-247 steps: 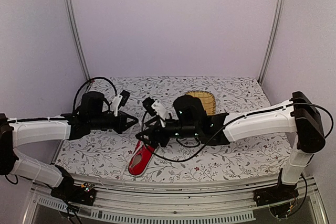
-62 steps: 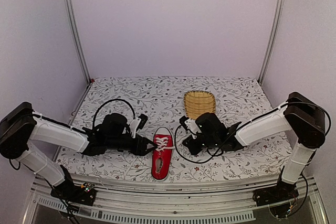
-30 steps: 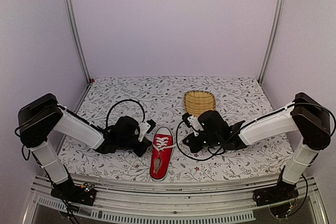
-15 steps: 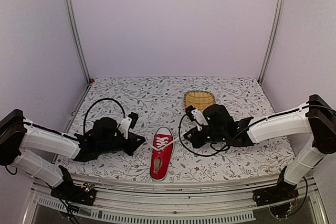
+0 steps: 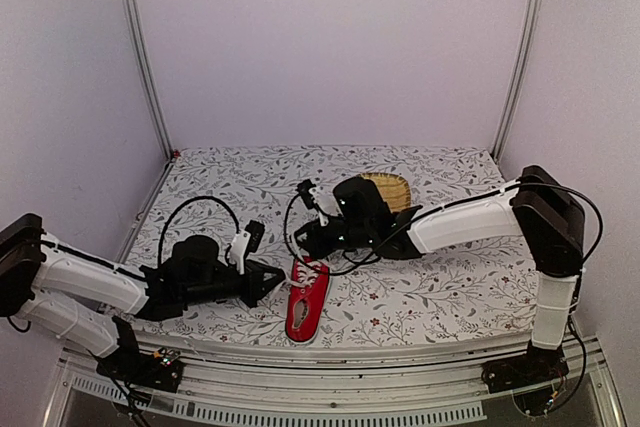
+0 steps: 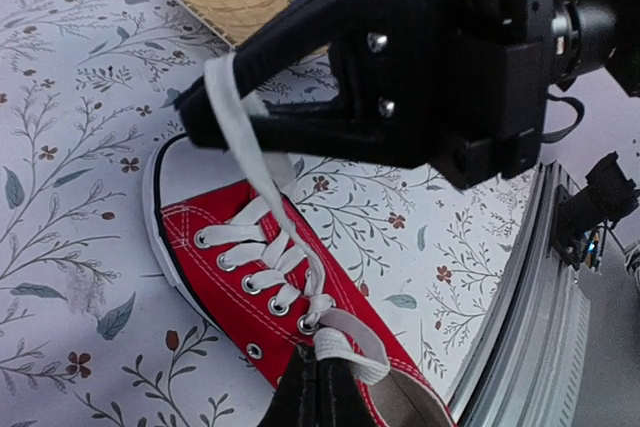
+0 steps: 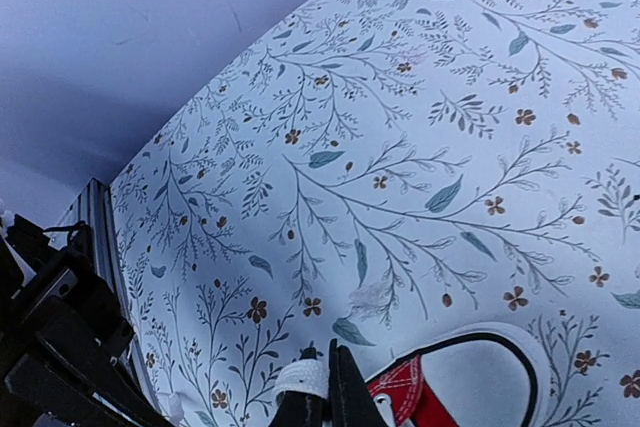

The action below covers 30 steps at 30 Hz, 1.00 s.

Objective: Tie the shoes

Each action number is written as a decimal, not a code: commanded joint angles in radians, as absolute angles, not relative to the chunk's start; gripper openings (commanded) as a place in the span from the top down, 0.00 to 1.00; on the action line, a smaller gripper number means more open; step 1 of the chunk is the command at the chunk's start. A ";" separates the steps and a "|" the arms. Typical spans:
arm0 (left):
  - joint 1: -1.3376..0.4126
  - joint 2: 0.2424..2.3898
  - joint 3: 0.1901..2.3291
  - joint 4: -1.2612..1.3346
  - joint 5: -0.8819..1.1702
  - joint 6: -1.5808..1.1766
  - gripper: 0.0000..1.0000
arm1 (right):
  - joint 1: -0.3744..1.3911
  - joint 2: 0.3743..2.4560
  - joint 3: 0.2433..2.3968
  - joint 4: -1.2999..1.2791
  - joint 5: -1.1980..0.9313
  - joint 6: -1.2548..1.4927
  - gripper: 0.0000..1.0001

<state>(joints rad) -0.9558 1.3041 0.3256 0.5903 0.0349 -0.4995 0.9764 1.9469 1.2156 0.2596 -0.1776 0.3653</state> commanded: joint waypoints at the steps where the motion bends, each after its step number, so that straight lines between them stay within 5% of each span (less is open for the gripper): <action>1: -0.996 1.285 0.306 0.639 -0.012 -0.528 1.00 | 1.015 1.993 1.267 0.291 -0.277 0.376 0.95; 7: -1.026 1.288 0.308 0.637 -0.054 -0.537 1.00 | 1.006 1.946 1.253 0.227 -0.251 0.333 0.53; 12: -1.032 1.289 0.306 0.630 -0.087 -0.561 1.00 | 0.966 1.823 1.130 0.205 -0.217 0.314 0.39; 30: -1.045 1.283 0.323 0.567 -0.101 -0.567 1.00 | 0.876 1.875 0.931 0.203 -0.168 0.254 0.39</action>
